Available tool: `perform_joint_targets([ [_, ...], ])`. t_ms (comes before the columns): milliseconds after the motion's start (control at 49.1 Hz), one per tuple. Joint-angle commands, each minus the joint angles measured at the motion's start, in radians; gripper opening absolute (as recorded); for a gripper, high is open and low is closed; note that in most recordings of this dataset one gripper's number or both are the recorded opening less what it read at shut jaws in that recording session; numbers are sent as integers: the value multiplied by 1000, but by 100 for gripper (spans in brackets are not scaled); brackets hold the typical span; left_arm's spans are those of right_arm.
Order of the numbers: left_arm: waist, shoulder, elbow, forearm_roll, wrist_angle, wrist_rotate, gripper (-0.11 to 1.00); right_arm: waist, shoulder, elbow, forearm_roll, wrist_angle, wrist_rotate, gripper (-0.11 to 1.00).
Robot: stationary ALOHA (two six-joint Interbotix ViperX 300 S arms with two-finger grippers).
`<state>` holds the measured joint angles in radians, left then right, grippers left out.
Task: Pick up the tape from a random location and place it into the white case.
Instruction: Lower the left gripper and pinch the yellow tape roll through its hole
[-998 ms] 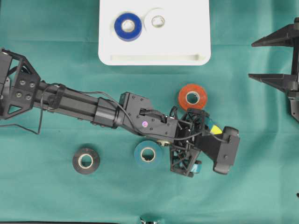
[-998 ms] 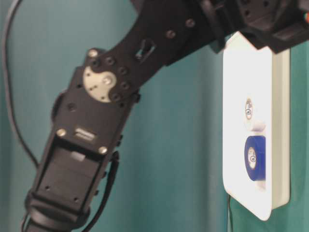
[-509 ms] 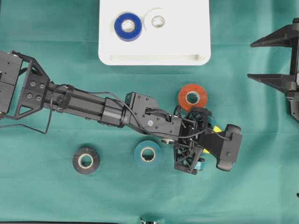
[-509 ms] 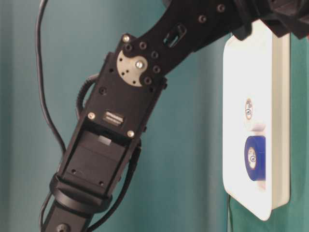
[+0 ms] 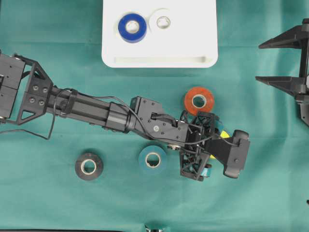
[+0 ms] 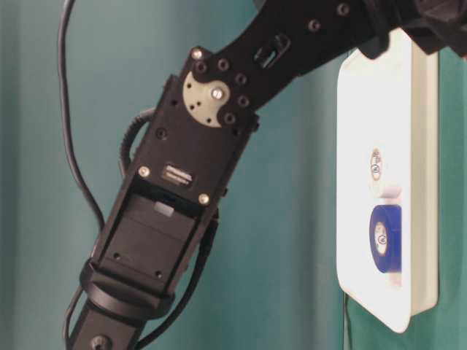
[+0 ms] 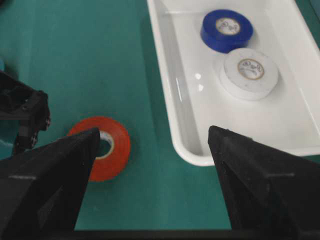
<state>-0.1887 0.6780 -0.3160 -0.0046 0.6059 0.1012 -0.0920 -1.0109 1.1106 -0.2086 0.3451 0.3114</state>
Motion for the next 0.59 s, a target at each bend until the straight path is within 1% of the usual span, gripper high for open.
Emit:
perform_joint_targets([
  [0,-2,-20,-18,3,8,-3,92,-2,8,-11,0,-8,2,85],
  [61,-3,-20,-21,2,8,-8,88,-2,8,-11,0,-8,2,85],
  [102,-3,-18,-23,3,8,-17,82,-2,8,-11,0,-8,2,85],
  [143,-3,-17,-25,3,8,-29,73,-2,8,-11,0,-8,2,85],
  [265,2,-17,-28,2,15,-72,37,-2,8,-11,0,-8,2,85],
  [326,5,-17,-28,2,32,-92,25,-2,8,-11,0,-8,2,85],
  [346,6,-17,-28,3,40,-95,23,-2,8,-11,0,-8,2,85],
  [570,3,-17,-29,3,57,-98,23,-2,8,-11,2,-12,2,85],
])
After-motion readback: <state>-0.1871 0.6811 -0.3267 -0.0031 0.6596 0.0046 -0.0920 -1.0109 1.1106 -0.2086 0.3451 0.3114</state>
